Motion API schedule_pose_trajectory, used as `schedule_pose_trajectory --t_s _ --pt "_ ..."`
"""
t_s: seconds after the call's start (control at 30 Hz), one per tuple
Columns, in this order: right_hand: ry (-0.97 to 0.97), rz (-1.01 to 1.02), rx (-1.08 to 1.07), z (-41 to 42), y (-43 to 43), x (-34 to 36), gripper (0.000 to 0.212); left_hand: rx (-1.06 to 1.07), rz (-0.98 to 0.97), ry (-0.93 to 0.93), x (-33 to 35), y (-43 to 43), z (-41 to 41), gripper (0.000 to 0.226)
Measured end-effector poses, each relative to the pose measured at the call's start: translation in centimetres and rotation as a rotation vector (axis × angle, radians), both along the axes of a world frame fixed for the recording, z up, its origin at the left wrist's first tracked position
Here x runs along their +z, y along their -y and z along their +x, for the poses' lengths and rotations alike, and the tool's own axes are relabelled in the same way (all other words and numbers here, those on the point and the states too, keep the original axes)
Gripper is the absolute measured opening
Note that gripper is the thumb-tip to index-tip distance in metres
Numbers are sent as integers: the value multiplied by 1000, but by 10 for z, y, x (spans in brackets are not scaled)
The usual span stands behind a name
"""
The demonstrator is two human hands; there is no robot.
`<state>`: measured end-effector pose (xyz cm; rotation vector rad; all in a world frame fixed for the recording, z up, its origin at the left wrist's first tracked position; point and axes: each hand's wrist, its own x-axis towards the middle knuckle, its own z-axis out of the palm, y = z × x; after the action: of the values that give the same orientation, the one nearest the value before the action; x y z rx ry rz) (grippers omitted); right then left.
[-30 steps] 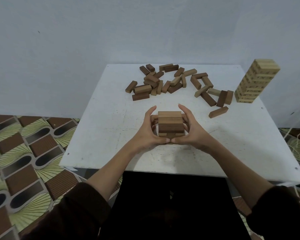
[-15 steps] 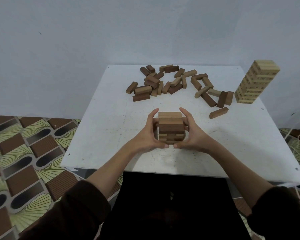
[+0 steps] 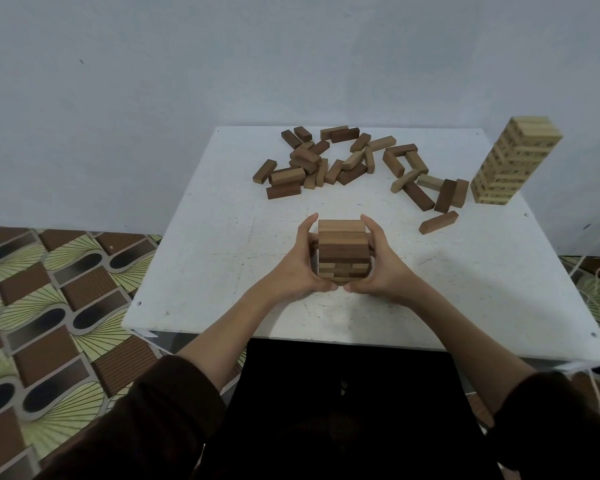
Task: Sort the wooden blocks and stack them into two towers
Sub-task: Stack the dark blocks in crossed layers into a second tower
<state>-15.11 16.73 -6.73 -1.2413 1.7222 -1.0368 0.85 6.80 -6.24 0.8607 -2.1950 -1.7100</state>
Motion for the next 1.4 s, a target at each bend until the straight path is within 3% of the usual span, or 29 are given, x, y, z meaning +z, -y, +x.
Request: schedule_pose_trajectory --t_s 0.7,1.03,1.1,1.23,1.4 --pt "29 -30 19 -2 4 -10 121 8 11 12 -3 3 -2 122" --pt "12 -117 29 2 5 -2 88 19 0 8 -4 3 -2 123" --pt "24 -111 48 2 3 -2 91 9 -1 15 -4 3 -2 123" --pt "12 0 128 -5 -1 2 119 -60 -17 53 -2 8 2 125" --pt "-13 185 186 -26 -2 12 121 -126 -56 105 2 22 12 116"
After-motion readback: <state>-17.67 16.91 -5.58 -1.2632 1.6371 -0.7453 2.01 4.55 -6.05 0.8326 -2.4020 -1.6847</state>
